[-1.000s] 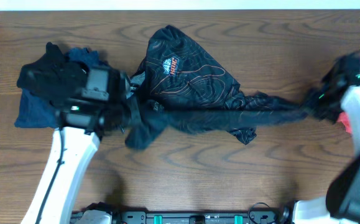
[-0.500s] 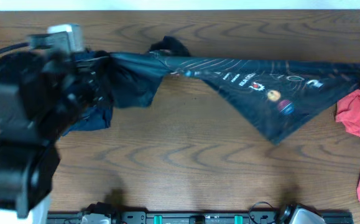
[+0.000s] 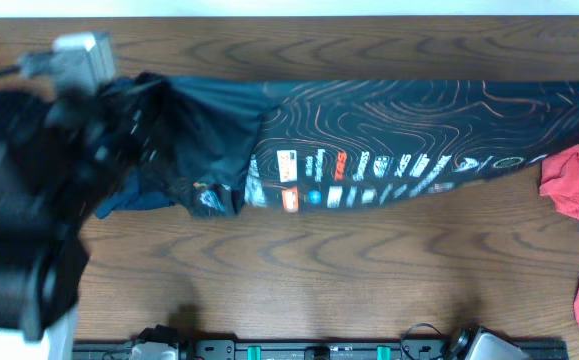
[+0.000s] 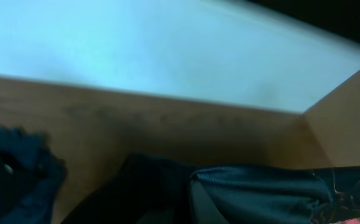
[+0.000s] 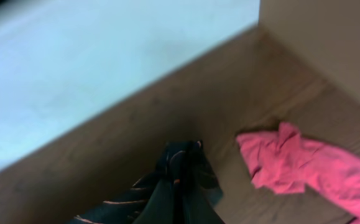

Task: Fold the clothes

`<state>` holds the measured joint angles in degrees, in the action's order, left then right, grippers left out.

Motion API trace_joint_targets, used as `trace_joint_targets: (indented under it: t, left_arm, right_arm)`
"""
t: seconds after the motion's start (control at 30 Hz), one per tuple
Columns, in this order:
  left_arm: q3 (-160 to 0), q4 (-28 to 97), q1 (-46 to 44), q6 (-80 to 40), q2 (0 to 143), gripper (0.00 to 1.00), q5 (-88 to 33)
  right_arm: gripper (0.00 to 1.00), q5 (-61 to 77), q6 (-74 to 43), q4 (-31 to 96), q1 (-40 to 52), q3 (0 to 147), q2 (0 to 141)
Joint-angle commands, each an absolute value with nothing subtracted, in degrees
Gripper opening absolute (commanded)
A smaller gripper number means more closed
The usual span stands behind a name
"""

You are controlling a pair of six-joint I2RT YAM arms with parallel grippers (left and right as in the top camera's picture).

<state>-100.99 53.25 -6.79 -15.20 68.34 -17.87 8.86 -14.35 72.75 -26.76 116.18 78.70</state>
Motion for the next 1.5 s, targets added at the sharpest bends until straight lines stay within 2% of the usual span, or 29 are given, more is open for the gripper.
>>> trace_joint_targets:
  t: [0.0,0.17,0.3,0.43,0.53,0.6,0.8,1.07,1.17,1.47]
  left_arm:
    - [-101.2,51.8,-6.2,-14.5,76.1,0.06,-18.5]
    - [-101.2,41.4,-6.2,-12.6,89.0,0.06,-19.0]
    - [-101.2,24.7,-6.2,-12.7,96.1,0.06,-19.1]
    - [-101.8,6.1,-6.1,-15.1,97.1,0.06,-19.0]
    - [-105.6,0.9,-5.6,-15.9,96.2,0.06,-18.8]
    - [-110.2,1.7,-4.9,-15.9,95.8,0.06,-18.8]
    - [-120.3,17.1,-2.3,-12.6,94.8,0.06,-23.2]
    - [-119.3,60.8,-3.3,-4.6,93.8,0.06,-26.5]
    - [-116.1,72.6,-4.3,-0.9,94.9,0.06,-26.4]
    - [-95.4,82.6,-4.8,3.0,95.2,0.06,-26.6]
  right_arm:
    - [0.01,6.9,-13.0,72.7,-26.2,115.7,86.6]
    - [0.01,6.9,-12.6,66.2,-22.9,115.7,98.0]
    - [0.01,7.0,-17.3,54.4,-21.2,115.9,104.3]
    - [0.01,6.9,-22.7,45.7,-21.0,117.8,104.7]
    - [0.01,4.7,-24.0,44.4,-21.4,122.5,103.6]
    - [0.01,2.7,-23.9,45.1,-21.9,126.8,103.1]
    - [0.01,-4.8,-20.5,56.6,-22.8,135.5,102.5]
    - [0.01,-17.3,-19.0,77.3,-22.9,129.6,103.2]
    - [0.01,-19.9,-19.0,82.0,-23.0,124.1,103.2]
    - [0.01,-19.0,-19.7,85.7,-23.1,99.3,102.9]
